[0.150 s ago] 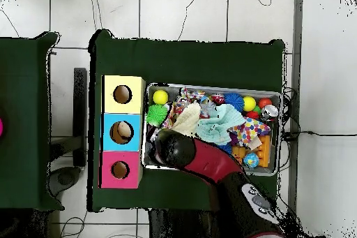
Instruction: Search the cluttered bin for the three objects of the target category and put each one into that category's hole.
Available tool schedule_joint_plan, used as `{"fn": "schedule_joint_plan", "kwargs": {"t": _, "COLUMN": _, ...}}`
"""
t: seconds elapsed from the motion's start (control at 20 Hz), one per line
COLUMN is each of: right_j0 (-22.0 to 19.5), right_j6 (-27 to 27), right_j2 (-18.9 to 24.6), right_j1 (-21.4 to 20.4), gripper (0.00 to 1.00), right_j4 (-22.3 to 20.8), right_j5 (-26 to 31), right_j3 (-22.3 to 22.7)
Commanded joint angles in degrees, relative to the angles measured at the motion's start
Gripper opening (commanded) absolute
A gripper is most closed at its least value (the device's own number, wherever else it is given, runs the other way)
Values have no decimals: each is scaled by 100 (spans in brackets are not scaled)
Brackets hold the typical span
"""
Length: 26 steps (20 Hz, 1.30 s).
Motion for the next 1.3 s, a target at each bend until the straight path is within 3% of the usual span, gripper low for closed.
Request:
{"fn": "schedule_joint_plan", "kwargs": {"t": 0.05, "right_j0": -61, "right_j6": 1034, "right_j2": 7, "right_j1": -544, "gripper": 0, "right_j4": 375, "right_j5": 944, "right_j3": -138}}
{"fn": "schedule_joint_plan", "kwargs": {"t": 0.35, "right_j0": 86, "right_j6": 1221, "right_j2": -113, "right_j1": -878, "gripper": 0, "right_j4": 478, "right_j5": 1391, "right_j3": -247}}
{"fn": "schedule_joint_plan", "kwargs": {"t": 0.9, "right_j0": 316, "right_j6": 1429, "right_j2": -272, "right_j1": -1296, "gripper": 0, "right_j4": 765, "right_j5": 1661, "right_j3": -402}}
{"fn": "schedule_joint_plan", "kwargs": {"t": 1.3, "right_j0": 721, "right_j6": 1838, "right_j2": -547, "right_j1": -1582, "gripper": 0, "right_j4": 851, "right_j5": 2018, "right_j3": -674}}
